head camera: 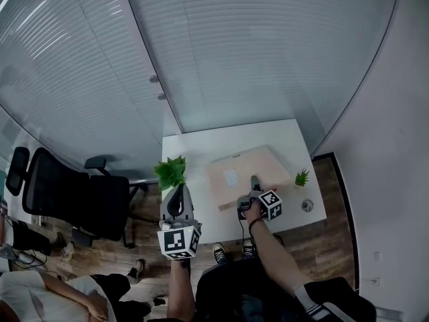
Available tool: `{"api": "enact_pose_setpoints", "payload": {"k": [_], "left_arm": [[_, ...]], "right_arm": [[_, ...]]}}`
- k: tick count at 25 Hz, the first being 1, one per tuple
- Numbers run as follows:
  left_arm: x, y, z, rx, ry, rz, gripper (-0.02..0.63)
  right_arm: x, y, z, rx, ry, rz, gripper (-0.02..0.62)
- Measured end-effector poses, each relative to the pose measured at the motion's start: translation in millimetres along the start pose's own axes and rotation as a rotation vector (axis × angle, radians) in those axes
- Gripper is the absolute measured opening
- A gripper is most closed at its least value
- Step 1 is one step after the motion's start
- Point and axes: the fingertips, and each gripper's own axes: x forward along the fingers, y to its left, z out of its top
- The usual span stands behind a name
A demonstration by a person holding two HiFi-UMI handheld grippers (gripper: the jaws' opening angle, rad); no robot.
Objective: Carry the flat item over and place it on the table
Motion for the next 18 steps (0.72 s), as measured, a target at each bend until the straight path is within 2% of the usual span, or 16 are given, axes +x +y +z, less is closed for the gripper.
{"api": "enact_pose_setpoints", "payload": {"k": [12, 17, 18], "left_arm": [[0.3, -2.3, -8.8, 0.002, 0.02, -0.003, 0.003], [1.2, -4.4, -9.5, 0.001, 0.021, -0.009, 0.003], [0.9, -4.9, -9.5, -0.001, 0.02, -0.011, 0.003]], "right_arm": [[8.6, -9.6, -5.1, -0.032, 0.012, 0.028, 0.353], [4.3, -12.4, -6.0, -0.021, 0.014, -0.016, 0.373], [2.2, -12.9, -5.5, -0.019, 0.013, -0.026, 0.399]]}}
